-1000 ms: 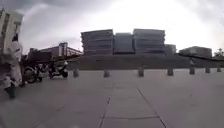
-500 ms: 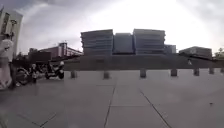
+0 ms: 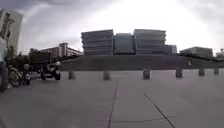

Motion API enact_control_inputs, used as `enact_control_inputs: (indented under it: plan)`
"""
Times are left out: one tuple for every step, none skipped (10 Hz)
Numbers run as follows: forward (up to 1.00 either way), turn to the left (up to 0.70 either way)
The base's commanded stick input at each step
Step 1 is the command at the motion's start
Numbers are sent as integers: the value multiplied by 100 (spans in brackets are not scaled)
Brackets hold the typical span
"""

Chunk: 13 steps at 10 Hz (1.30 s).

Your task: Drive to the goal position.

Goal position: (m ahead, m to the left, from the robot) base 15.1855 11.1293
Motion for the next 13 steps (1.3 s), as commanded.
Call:
enact_control_inputs:
  plan:
    - [85,0]
    - [85,0]
    - [85,0]
    - [85,4]
    - [85,9]
    - [85,14]
    - [85,19]
    - [85,24]
    - [85,30]
    - [85,34]
    - [85,34]
    - [85,34]
    - [85,34]
